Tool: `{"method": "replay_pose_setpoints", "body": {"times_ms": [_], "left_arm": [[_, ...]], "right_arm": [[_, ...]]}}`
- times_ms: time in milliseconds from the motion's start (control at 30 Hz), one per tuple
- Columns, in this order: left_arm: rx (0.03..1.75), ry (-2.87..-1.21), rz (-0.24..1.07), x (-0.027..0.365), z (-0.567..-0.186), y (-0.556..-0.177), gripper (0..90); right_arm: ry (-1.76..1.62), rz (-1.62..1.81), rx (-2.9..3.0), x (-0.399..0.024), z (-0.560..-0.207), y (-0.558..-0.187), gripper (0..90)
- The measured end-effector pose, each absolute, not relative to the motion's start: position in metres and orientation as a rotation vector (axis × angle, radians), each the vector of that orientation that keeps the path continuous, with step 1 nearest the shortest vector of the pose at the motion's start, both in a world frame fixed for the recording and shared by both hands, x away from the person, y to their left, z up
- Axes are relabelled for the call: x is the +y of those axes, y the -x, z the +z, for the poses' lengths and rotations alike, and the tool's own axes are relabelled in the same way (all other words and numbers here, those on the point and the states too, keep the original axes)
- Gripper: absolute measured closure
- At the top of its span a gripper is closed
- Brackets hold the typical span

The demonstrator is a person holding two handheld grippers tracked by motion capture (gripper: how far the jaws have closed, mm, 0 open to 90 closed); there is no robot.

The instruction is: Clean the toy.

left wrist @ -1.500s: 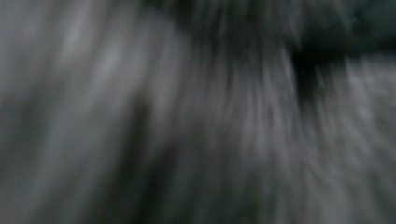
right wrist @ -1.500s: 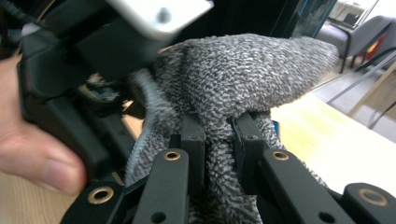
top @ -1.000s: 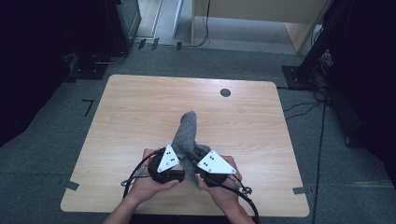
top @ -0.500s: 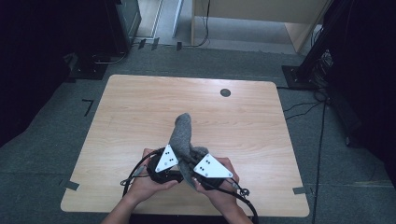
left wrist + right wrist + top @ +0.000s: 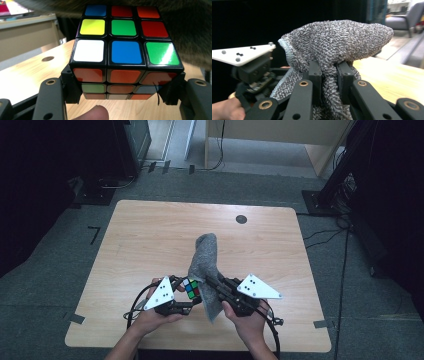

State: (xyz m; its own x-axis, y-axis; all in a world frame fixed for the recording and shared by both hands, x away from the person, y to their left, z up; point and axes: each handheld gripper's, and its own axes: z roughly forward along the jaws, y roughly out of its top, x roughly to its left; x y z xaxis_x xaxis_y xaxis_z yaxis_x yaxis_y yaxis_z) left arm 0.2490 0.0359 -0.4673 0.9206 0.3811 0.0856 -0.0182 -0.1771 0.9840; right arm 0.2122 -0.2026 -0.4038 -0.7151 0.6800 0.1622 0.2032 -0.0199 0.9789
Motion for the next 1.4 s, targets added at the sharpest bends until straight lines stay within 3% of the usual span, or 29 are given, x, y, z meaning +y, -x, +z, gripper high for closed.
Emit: {"method": "replay_pose_setpoints", "body": {"times_ms": [267,600,833,1067,1400], "left_arm": [[0.320,-1.686,0.359,0.044,-0.462,-0.250,33.4],[0.373,-1.697,0.340,0.045,-0.459,-0.249,33.7],[0.386,-1.665,0.308,0.049,-0.454,-0.249,33.7],[0.402,-1.693,0.314,0.051,-0.455,-0.252,33.6],[0.412,-1.731,0.348,0.050,-0.453,-0.248,33.4]], "right_arm": [[-1.140,1.834,1.899,-0.215,-0.428,-0.230,78.5],[-0.984,1.786,1.956,-0.202,-0.415,-0.221,77.8],[-1.123,1.696,1.966,-0.213,-0.426,-0.232,77.6],[-1.014,1.748,1.864,-0.212,-0.408,-0.218,77.3],[-1.104,1.791,1.948,-0.206,-0.428,-0.227,77.6]]}}
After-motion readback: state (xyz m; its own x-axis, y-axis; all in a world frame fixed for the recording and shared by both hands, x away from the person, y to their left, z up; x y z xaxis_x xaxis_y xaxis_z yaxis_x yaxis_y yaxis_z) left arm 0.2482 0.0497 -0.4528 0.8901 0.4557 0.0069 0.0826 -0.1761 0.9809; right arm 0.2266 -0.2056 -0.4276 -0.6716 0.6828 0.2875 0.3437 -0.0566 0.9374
